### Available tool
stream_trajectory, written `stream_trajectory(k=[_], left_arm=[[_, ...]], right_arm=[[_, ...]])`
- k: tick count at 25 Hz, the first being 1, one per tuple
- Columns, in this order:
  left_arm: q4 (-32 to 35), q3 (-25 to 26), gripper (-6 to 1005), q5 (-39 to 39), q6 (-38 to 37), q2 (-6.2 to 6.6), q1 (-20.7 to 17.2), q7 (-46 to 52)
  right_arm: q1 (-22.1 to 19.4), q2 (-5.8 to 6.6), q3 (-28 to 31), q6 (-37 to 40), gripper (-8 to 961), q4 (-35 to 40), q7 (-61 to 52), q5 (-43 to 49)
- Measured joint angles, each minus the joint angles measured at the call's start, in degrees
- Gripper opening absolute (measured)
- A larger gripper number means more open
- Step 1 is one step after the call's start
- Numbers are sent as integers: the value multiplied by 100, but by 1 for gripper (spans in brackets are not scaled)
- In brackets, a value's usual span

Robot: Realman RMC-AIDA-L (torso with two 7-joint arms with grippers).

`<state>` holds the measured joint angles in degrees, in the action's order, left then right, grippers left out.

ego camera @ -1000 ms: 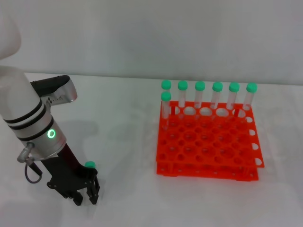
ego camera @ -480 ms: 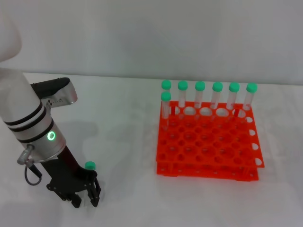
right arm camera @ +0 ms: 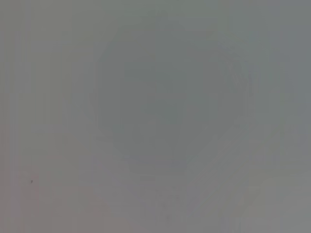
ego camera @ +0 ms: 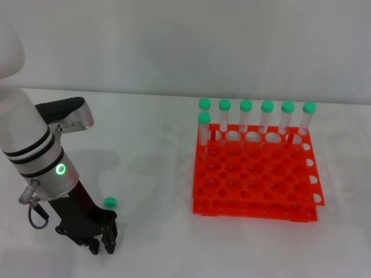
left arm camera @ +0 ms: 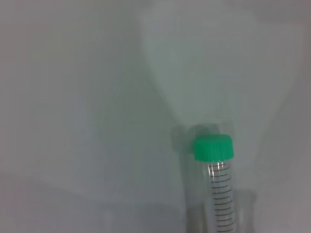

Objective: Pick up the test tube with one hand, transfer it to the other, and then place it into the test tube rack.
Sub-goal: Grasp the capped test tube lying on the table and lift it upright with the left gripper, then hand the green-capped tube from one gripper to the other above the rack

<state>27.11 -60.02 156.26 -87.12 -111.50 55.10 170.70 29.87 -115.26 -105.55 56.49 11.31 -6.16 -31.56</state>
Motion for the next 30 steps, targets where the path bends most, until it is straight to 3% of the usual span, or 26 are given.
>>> stream_trajectory(k=[9, 12, 17, 21, 24, 26, 30], left_arm=[[-3, -6, 302, -17, 92, 7, -3, -90], [17, -5, 194, -16, 164, 8, 19, -136], [603, 18, 194, -16, 249, -21, -108, -150], [1335, 46, 194, -28, 505, -144, -336, -155], [2009, 56, 194, -85, 1166, -308, -595, -281], [2123, 59, 194, -135, 1356, -342, -653, -331], [2744, 69, 195, -648, 2796, -566, -1079, -844]], right_arm=[[1, 12, 2, 30, 839, -9, 0, -7], [1, 22, 7, 30, 839, -13, 0, -8], [1, 29, 9, 31, 839, -15, 0, -9], [-23, 30, 14, 102, 839, -15, 0, -10], [-57, 27, 77, 172, 839, 26, -62, -23], [-62, 27, 94, 176, 839, 38, -124, -24], [-73, 33, 107, 179, 839, 31, -401, -26]])
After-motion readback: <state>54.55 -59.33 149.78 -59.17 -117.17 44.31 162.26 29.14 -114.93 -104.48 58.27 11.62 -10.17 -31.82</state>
